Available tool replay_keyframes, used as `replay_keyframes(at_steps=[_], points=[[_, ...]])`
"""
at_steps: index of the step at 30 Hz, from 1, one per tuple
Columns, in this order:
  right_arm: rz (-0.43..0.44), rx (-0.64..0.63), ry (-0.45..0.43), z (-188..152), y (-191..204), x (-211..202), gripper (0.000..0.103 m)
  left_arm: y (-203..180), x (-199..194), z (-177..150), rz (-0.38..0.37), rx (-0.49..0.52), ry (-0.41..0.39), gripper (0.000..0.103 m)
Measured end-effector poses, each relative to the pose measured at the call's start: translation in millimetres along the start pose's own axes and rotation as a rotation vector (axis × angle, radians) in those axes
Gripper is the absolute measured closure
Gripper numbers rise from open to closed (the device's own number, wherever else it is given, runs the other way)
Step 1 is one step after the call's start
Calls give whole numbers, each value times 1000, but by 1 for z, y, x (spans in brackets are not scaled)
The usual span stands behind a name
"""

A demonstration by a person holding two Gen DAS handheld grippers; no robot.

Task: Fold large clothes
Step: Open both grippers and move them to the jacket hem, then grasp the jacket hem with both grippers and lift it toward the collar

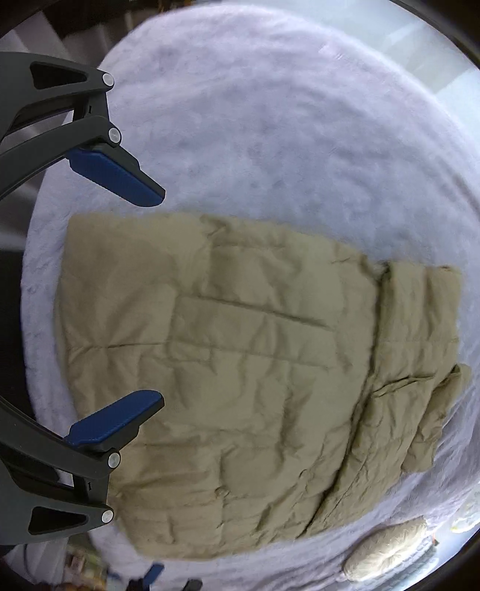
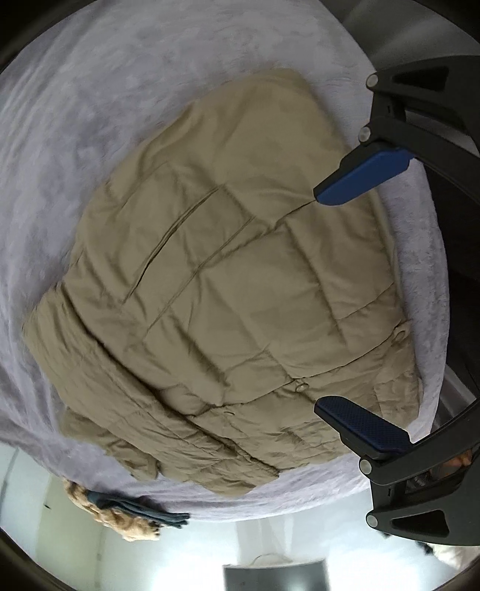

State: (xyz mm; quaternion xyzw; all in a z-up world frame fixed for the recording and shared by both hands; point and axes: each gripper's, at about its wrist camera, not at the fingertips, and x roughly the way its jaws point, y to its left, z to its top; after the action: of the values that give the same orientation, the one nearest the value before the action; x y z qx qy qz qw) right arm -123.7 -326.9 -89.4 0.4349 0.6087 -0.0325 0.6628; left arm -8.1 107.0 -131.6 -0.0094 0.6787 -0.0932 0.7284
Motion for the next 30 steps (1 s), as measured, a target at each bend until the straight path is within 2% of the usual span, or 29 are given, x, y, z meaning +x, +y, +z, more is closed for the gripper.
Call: replay_keyframes(at_steps=[3, 7, 10, 15, 20, 24, 27, 30], points=[[84, 72, 16, -6, -23, 1, 0, 15, 4, -9, -80, -48, 25, 3], [129, 176, 44, -14, -56, 5, 0, 37, 10, -23, -191, -127, 79, 3], [156, 266, 43, -21, -82, 3, 0, 45, 14, -34, -225, -154, 106, 3], [199, 392, 70, -31, -116, 9, 0, 54, 35, -54, -283, -163, 204, 3], [203, 452, 85, -37, -128, 21, 0, 54, 67, -72, -341, -219, 306, 3], [198, 486, 90, -38, -137, 33, 0, 43, 79, -77, -390, -220, 327, 3], [227, 500, 89, -38, -139, 40, 0, 32, 83, -74, -417, -216, 307, 3], [263, 508, 85, -33, -138, 50, 0, 28, 86, -70, -452, -254, 282, 3]])
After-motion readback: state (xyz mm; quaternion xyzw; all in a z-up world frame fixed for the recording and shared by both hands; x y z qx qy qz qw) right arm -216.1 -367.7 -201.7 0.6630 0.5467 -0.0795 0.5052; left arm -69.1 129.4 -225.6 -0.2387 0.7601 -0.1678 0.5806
